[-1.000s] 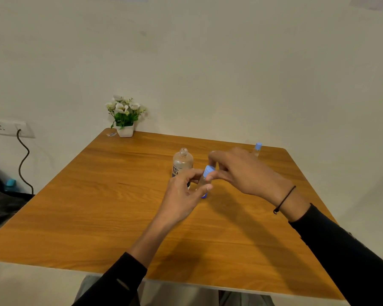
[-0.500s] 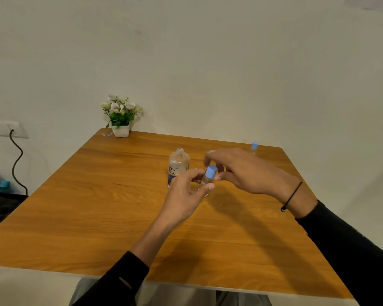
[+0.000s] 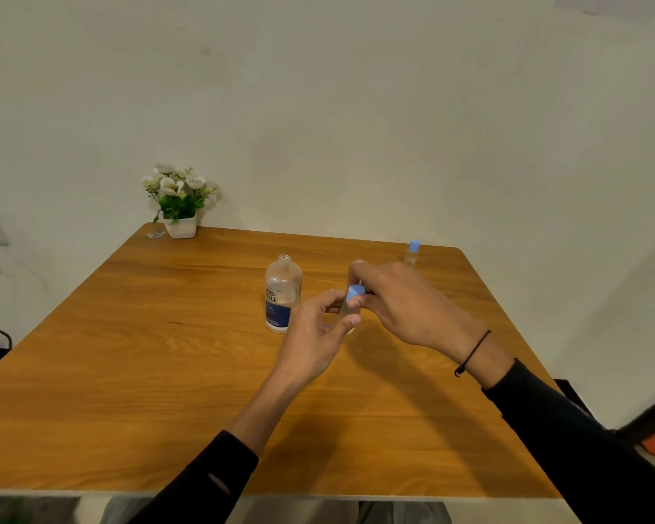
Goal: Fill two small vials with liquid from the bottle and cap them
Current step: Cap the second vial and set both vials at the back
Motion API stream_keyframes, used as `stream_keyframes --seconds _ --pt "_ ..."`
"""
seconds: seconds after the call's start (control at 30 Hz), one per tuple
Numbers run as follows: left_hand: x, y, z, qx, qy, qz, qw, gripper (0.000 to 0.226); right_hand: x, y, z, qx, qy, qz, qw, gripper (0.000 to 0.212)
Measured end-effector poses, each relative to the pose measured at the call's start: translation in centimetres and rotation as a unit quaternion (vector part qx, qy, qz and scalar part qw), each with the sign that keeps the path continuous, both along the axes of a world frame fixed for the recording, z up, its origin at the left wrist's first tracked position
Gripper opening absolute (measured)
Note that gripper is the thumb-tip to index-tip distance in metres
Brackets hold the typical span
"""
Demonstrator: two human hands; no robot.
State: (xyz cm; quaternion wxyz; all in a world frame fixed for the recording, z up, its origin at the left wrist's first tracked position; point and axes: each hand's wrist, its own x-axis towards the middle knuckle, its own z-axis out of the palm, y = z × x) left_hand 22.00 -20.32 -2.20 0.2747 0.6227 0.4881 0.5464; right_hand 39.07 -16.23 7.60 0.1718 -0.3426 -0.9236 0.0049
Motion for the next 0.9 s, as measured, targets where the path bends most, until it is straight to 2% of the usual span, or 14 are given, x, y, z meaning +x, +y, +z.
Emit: stream_keyframes --seconds 0.1,0.23,0.37,0.5,0.73,0.9 --pt "1.4 1.6 0.0 -0.006 -0.008 -0.022 1.0 0.028 1.4 0.6 -1.7 -0.058 0.1 -0.047 0.992 0.017" --pt "4.2 4.5 -0.5 -0.014 -0.015 -0.02 1.0 0.03 3.9 1.7 -4.2 -0.14 0.198 -0.123 0.962 0.039" --pt "8.3 7.6 -1.1 -0.034 -0.046 -0.028 0.998 0.042 6.8 3.7 -6.9 -0.142 0.299 -0.169 0.928 0.022" --pt "10.7 11.0 -1.3 -0.088 -0.022 -0.1 0.991 0.079 9.8 6.2 -8.3 -0.121 0.313 -0.241 0.911 0.02" --pt "9.6 17.0 -1.7 -0.126 0.003 -0.005 0.992 0.052 12.9 11.3 -9.5 -0.092 0.277 -0.319 0.902 0.02" --pt "9.8 21.5 -2.4 -0.134 0.048 0.013 0.99 0.066 12.8 15.2 -11.0 -0.093 0.286 -0.338 0.891 0.019"
